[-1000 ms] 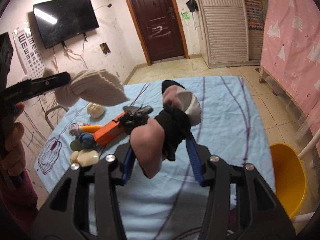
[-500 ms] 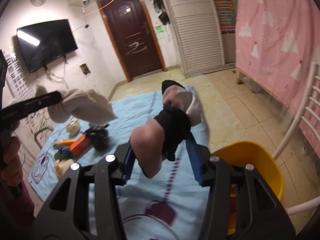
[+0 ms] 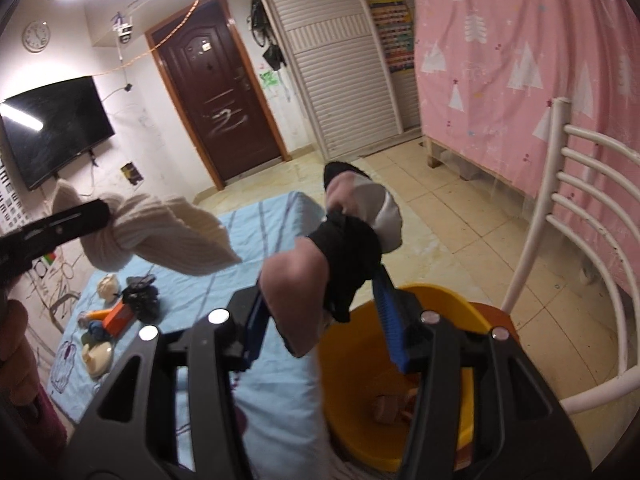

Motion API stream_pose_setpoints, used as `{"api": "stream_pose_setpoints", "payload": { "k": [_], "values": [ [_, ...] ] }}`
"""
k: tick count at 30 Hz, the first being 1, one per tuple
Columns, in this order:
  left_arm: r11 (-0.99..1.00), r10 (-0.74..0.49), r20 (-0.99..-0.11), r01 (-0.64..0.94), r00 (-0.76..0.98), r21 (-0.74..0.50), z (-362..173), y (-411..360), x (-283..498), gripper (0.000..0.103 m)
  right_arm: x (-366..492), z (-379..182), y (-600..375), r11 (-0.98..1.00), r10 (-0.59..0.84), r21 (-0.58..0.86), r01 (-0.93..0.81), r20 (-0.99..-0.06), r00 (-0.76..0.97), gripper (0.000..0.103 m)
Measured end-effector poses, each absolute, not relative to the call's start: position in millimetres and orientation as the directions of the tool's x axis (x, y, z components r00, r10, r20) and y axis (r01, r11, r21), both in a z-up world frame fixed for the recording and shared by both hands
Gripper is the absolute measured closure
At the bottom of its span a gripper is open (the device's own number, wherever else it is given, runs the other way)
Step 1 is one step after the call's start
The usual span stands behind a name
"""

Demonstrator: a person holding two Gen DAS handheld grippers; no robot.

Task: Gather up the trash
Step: 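Carry the hat and glove to the yellow bin and open both tools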

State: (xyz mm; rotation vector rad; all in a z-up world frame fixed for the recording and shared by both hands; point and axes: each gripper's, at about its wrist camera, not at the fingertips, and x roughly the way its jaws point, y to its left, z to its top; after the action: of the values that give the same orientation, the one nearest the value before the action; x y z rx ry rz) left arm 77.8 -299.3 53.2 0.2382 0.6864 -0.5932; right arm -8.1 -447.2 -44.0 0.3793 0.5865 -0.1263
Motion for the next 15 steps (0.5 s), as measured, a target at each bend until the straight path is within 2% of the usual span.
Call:
{"api": "stream_pose_setpoints", "payload": {
  "k": [1, 3, 15],
  "values": [
    [0.803, -0.437, -0.659, 0.596, 0.612, 0.021, 51.7, -307.1, 75.8, 0.057, -9.7, -44.2, -450.2, 0.921, -0.013, 0.315, 0.23, -0.563, 0.826, 0.052],
    [0.791, -0.441, -0.666, 0.611, 0.601, 0.027, 49.8, -319.0, 73.7, 0.057, -15.0, -43.3, -460.0, 0.91, -0.03, 0.328, 0.253, -0.557, 0.83, 0.037],
    [0.713, -0.458, -0.736, 0.7, 0.499, 0.03, 22.2, -389.8, 61.8, 0.057, -50.5, -32.0, -504.9, 0.833, -0.158, 0.402, 0.379, -0.484, 0.861, 0.036]
  ]
}}
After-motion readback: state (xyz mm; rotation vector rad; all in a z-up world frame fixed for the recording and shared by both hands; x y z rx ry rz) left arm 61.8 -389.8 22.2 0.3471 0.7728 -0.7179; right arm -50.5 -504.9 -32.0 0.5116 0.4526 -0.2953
